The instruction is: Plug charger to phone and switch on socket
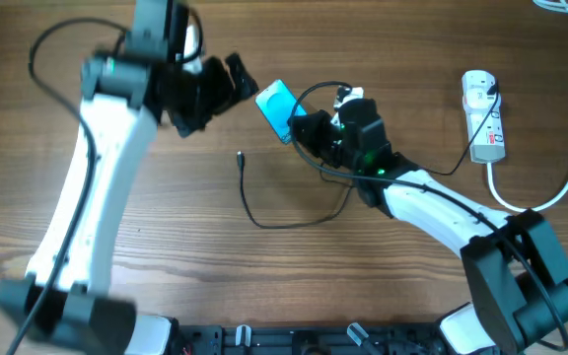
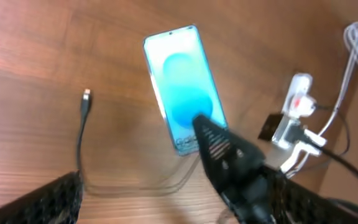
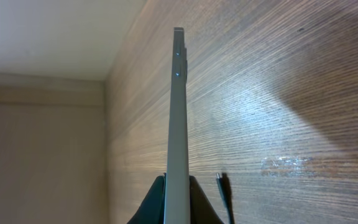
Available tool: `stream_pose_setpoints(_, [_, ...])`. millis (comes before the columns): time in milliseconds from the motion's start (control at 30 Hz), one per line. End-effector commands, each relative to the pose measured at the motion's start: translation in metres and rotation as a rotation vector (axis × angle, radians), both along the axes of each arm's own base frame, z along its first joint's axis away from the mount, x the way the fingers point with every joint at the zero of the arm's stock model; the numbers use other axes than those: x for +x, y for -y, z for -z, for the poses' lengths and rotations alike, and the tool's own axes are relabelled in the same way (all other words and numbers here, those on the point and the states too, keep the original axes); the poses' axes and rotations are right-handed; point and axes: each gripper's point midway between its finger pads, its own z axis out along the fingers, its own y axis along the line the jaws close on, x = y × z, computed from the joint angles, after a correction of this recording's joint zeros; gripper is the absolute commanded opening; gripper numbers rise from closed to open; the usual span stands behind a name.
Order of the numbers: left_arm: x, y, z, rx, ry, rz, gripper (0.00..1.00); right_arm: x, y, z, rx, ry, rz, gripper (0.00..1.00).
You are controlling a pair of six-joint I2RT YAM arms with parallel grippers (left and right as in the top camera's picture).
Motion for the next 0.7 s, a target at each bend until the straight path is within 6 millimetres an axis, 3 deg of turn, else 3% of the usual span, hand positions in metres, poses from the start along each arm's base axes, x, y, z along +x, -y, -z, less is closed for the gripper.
stream_pose_setpoints(0, [-0.034,-0.002,0.047,-0.034,0.012,0.01,1.0,-0.006,-0.013,-0.034,0.068,0.061,-0.088,0.04])
stream_pose_setpoints(100, [-0.043,-0.003,0.072,-0.092,0.055,-0.055,1.0,-0.01,-0.017,-0.038,0.088,0.064,-0.119,0.05])
stream_pose_setpoints(233, [-0.04,-0.001,0.097,-0.209,0.103,-0.179,1.0,-0.011,-0.019,-0.039,0.126,0.024,-0.11,0.04])
stream_pose_setpoints(400, [-0.022,0.008,0.104,-0.393,0.147,-0.301,1.0,-0.009,-0.015,-0.038,0.168,-0.021,-0.096,0.04])
stream_pose_setpoints(667, [0.006,0.015,0.11,-0.515,0.164,-0.38,1.0,-0.005,-0.022,-0.039,0.293,-0.068,-0.146,0.04])
